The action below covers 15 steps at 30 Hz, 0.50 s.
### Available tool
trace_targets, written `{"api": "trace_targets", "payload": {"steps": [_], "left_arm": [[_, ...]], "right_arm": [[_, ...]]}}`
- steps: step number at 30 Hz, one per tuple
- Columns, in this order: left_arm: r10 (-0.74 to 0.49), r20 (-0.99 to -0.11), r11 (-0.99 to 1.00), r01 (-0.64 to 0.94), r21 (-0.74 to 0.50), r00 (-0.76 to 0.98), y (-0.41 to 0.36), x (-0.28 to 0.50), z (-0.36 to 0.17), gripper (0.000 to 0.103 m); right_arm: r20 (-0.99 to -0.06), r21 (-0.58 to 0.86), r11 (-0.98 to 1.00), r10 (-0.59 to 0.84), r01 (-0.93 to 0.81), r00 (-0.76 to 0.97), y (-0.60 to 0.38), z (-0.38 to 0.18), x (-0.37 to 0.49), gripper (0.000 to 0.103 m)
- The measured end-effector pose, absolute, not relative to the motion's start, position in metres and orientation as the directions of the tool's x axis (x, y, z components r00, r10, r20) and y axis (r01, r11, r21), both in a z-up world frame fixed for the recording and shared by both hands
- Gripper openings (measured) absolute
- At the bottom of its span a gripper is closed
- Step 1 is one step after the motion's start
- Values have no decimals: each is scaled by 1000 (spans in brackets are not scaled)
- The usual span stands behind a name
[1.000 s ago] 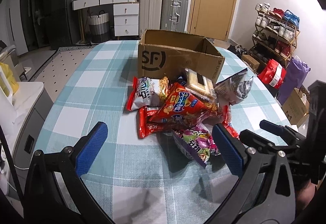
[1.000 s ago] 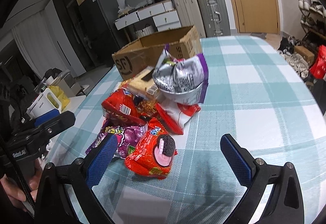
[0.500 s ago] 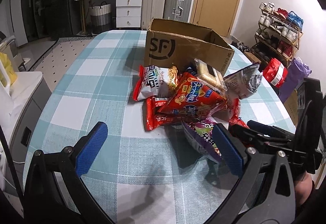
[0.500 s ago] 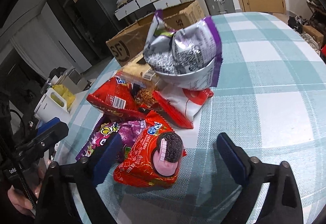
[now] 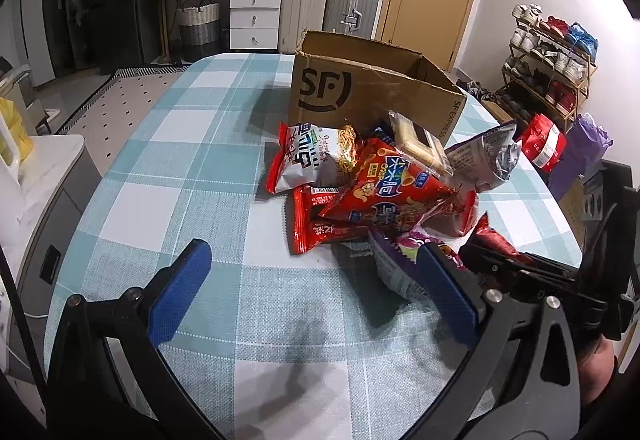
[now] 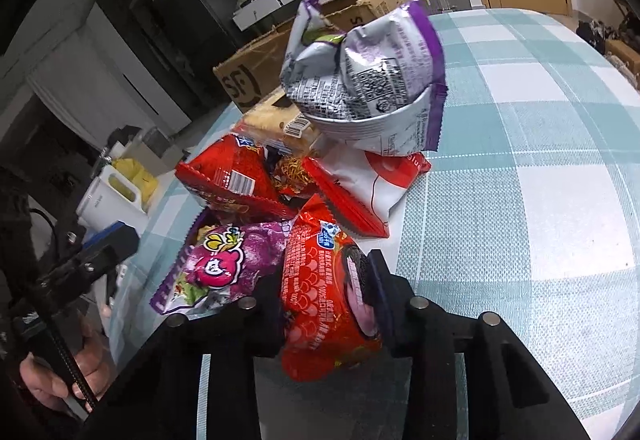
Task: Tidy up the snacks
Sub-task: 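Lower the right gripper onto the red cookie pack and close it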
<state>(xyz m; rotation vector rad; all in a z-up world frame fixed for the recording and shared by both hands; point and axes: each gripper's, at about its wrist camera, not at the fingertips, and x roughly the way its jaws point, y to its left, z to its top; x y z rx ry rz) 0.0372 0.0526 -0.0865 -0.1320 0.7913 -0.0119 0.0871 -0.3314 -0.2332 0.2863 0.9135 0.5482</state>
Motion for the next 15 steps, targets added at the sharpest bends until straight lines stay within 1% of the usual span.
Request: {"api": "trace_targets", "payload": {"steps": [1,2,9,15], "left_arm": [[-60,-709,992,-39,-122,702,52,38,-87,102],[-61,-710,992,-37,-122,702,51,37,-87,102],[-81,-720,991,-18,-129,689,44,34,-88,102],[-124,-738,988,10,-157,663,35,38,-93,102]], "right_arm": [[-666,459,826,563,-326,489,-332,-233,87,29],[-663,461,825,566,-329,490,-333,-232,84,29],[-639,461,817,577,-347,509,-340,-223,78,28],[-616,476,806,592,-352,520,-353,-218,70,27]]}}
